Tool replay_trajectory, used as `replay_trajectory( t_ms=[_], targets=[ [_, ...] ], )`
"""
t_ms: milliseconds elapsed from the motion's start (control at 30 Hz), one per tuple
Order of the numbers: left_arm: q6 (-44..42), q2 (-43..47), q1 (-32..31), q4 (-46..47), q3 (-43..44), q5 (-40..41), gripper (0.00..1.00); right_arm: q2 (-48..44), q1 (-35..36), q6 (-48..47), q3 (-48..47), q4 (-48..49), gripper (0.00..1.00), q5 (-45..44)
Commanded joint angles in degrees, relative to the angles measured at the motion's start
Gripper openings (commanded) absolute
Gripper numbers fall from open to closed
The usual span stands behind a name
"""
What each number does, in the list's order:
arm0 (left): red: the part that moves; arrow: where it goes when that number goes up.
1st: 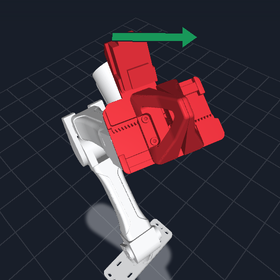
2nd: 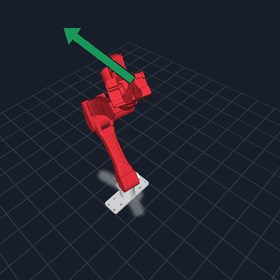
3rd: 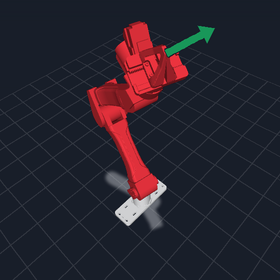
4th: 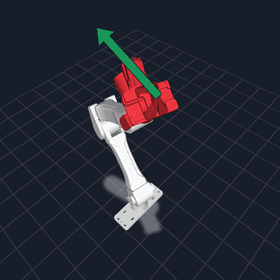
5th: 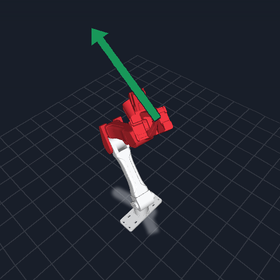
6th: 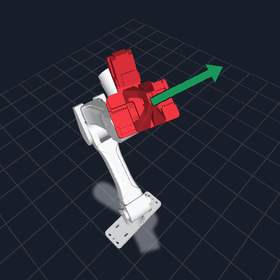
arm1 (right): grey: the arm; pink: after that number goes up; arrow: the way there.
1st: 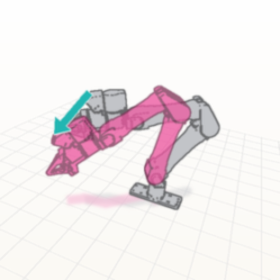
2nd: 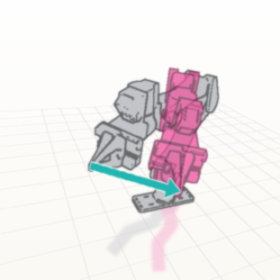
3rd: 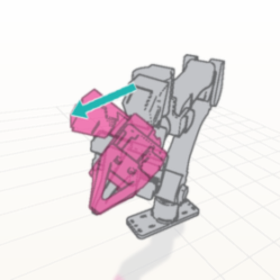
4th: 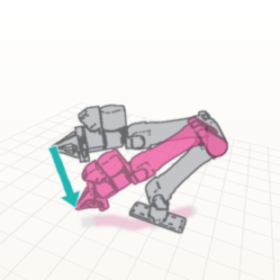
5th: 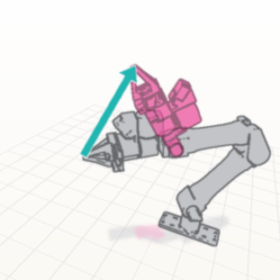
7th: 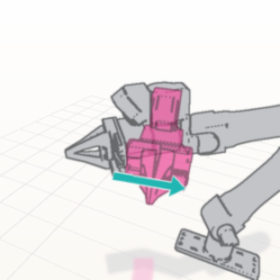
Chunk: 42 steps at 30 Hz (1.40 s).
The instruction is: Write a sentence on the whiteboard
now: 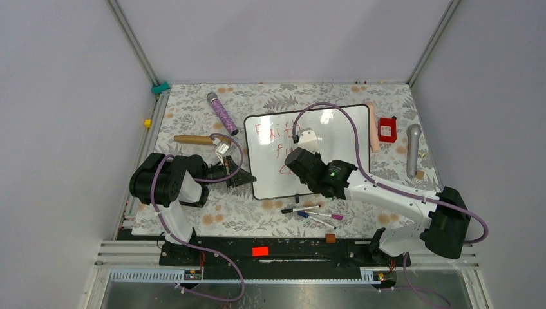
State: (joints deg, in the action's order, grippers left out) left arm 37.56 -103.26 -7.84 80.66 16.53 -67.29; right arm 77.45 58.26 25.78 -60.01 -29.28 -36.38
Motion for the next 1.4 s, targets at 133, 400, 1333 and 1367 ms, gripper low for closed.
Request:
replay_trajectory(
  t_ms=[133, 400, 1333, 1367],
  targets=[
    [-0.6, -0.2, -0.2, 3.9, 1.0, -1.2, 0.00, 0.3, -0.5, 0.7, -0.3, 0.8, 0.00, -0.1],
    [-0.6, -0.2, -0.2, 3.9, 1.0, -1.2, 0.00, 0.3, -0.5, 2.1, 1.1, 0.9, 0.00, 1.4],
    [-0.6, -0.3, -0.2, 3.9, 1.1, -1.2, 0.00, 0.8, -3.1, 1.0, -1.4, -2.6, 0.00, -0.7],
    [-0.6, -0.3, -0.2, 3.9, 1.1, -1.2, 0.00, 1.0, -3.1, 0.9, -1.6, -2.6, 0.00, -0.7]
  ],
)
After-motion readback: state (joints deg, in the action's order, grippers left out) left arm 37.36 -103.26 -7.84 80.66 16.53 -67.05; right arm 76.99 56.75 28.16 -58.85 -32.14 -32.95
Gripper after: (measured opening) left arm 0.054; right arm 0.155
